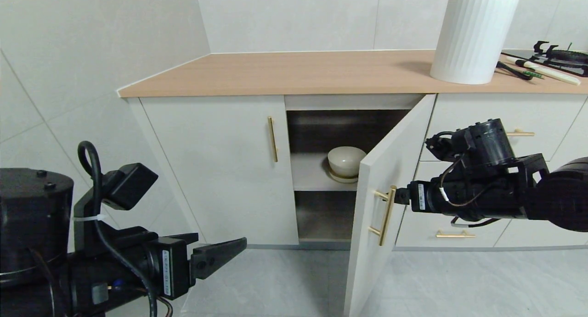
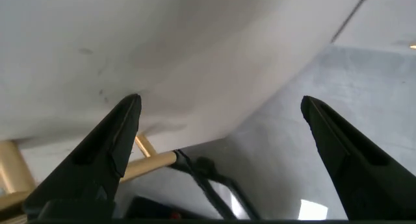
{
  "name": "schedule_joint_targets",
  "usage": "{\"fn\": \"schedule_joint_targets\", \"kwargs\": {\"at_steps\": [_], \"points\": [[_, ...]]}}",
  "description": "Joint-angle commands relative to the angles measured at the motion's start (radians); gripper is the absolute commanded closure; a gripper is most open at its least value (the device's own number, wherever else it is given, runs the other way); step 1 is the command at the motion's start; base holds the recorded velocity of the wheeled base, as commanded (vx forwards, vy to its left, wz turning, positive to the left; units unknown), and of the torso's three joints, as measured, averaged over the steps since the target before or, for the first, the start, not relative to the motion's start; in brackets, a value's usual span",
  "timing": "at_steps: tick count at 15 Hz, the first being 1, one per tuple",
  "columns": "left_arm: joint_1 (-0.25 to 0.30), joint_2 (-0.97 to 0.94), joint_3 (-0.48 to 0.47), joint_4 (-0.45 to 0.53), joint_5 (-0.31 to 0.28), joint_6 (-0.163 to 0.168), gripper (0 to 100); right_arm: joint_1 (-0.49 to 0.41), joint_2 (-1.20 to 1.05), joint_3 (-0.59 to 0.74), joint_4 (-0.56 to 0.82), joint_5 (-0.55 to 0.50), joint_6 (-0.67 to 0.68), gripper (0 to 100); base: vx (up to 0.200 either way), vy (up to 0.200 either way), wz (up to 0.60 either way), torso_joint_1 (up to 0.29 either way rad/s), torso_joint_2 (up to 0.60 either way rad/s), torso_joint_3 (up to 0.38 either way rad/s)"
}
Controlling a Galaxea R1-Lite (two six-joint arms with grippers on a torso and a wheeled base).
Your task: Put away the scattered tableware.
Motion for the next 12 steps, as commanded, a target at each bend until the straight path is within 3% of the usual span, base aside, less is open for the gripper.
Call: {"fn": "schedule_joint_targets", "kwargs": {"at_steps": [1, 9, 12], "points": [[0.000, 0.007, -0.002, 0.000, 0.000, -0.001, 0, 0.006, 0.048, -0.004, -0.037, 0.002, 0.045, 0, 0.000, 0.000, 0.00, 0.000, 0.00, 0.000], [0.000, 0.015, 0.002, 0.001, 0.001, -0.001, 0, 0.000, 0.098, -0.004, -0.126, -0.009, 0.092, 0, 0.000, 0.000, 0.00, 0.000, 0.00, 0.000], [0.000, 0.012, 0.002, 0.007, 0.001, 0.001, 0, 0.003, 0.146, -0.002, -0.218, -0.046, 0.154, 0, 0.000, 0.000, 0.00, 0.000, 0.00, 0.000]]}}
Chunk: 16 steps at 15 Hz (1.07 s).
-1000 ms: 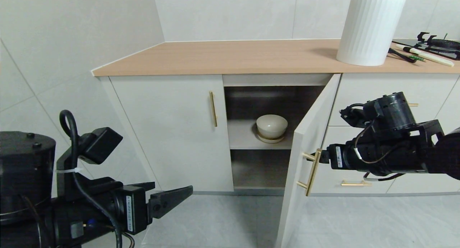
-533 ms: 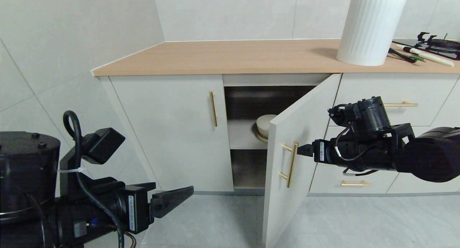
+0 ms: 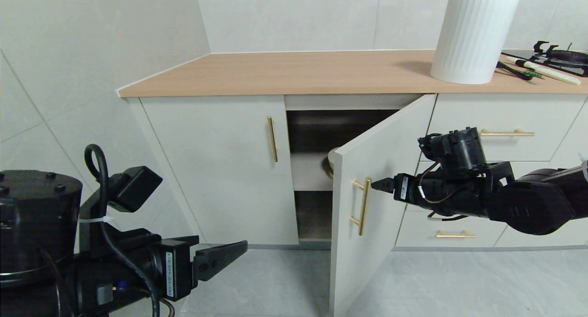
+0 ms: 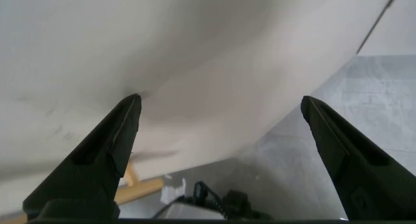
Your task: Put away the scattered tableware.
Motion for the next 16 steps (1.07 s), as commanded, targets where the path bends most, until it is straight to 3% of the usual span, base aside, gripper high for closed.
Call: {"fn": "schedule_joint_targets", "kwargs": {"at_steps": [1, 9, 16], "points": [[0.000, 0.001, 0.000, 0.000, 0.000, 0.000, 0, 0.003, 0.032, 0.001, -0.012, -0.005, 0.003, 0, 0.200, 0.000, 0.00, 0.002, 0.00, 0.002], [0.000, 0.001, -0.001, -0.002, -0.003, -0.001, 0, 0.017, 0.059, -0.034, -0.044, -0.007, 0.121, 0, 0.200, 0.000, 0.00, -0.001, 0.00, 0.004], [0.000, 0.001, 0.000, -0.005, -0.003, -0.001, 0, 0.015, 0.120, -0.114, -0.093, -0.030, 0.256, 0, 0.000, 0.000, 0.00, 0.000, 0.00, 0.000]]}}
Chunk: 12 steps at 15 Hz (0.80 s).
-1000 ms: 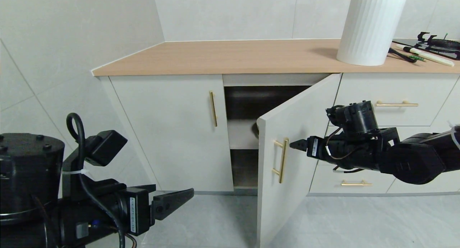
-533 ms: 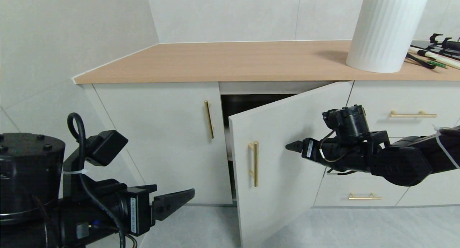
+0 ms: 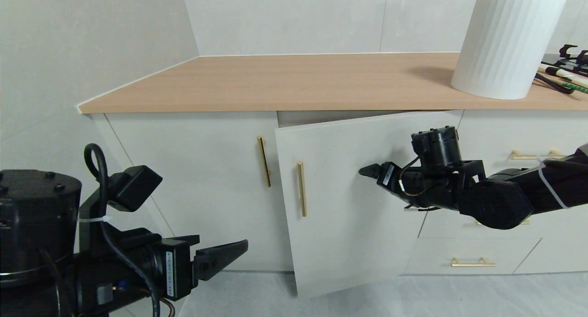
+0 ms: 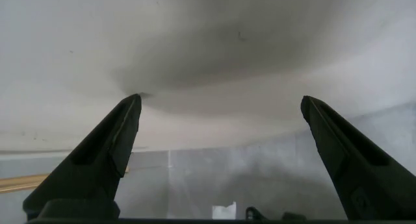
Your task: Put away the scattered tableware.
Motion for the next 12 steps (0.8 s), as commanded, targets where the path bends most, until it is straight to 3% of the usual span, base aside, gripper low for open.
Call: {"fn": "schedule_joint_targets", "kwargs": {"at_steps": [1, 3, 12], "points": [[0.000, 0.001, 0.000, -0.001, 0.000, -0.001, 0, -0.001, 0.028, -0.034, 0.001, -0.022, 0.029, 0, 0.000, 0.000, 0.00, 0.000, 0.00, 0.000], [0.000, 0.002, 0.000, -0.001, 0.000, -0.001, 0, -0.007, 0.069, -0.074, 0.001, -0.098, 0.044, 0, 0.000, 0.000, 0.00, 0.000, 0.00, 0.000], [0.000, 0.007, 0.002, -0.001, -0.001, -0.001, 0, -0.050, 0.101, -0.131, 0.001, -0.139, 0.095, 0, 0.000, 0.000, 0.00, 0.000, 0.00, 0.000]]}}
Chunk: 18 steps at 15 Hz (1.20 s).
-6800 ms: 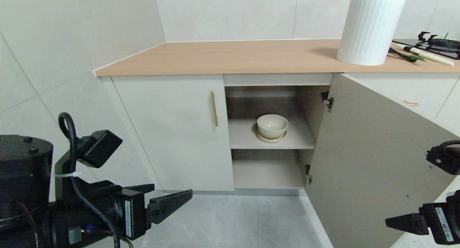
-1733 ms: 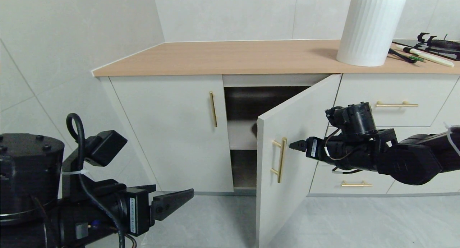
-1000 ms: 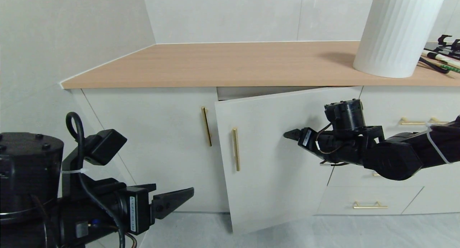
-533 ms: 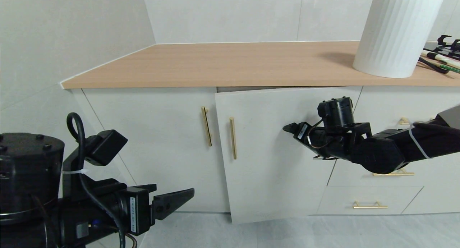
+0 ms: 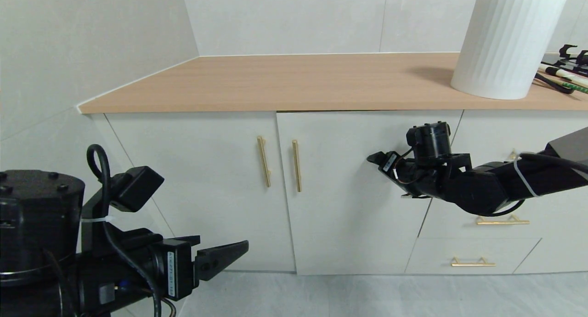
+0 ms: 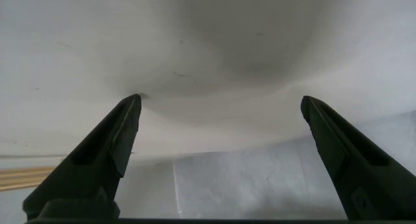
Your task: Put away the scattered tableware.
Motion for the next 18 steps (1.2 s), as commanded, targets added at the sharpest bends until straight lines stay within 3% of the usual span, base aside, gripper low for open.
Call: {"fn": "schedule_joint_targets", "kwargs": {"at_steps": [1, 9, 13, 15, 18], "points": [[0.000, 0.002, 0.000, -0.001, 0.000, -0.001, 0, -0.010, 0.024, -0.020, 0.000, -0.022, 0.000, 0, 0.000, 0.000, 0.00, 0.000, 0.00, 0.000], [0.002, 0.007, 0.001, -0.001, 0.003, -0.001, 0, -0.007, -0.030, 0.008, 0.007, -0.032, -0.003, 0, 0.000, 0.000, 0.00, 0.000, 0.00, 0.000], [0.015, -0.046, 0.004, -0.048, 0.003, 0.007, 0, -0.004, -0.386, 0.247, 0.006, 0.163, -0.114, 0, 0.000, 0.000, 0.00, 0.000, 0.00, 0.000], [0.015, -0.093, 0.009, -0.100, 0.013, 0.009, 0, -0.006, -0.531, 0.344, 0.003, 0.177, -0.223, 0, 0.000, 0.000, 0.00, 0.000, 0.00, 0.000], [0.026, -0.294, 0.073, -0.100, 0.057, 0.010, 0, -0.007, -0.820, 0.532, 0.004, 0.152, -0.344, 0, 0.000, 0.000, 0.00, 0.000, 0.00, 0.000]]}}
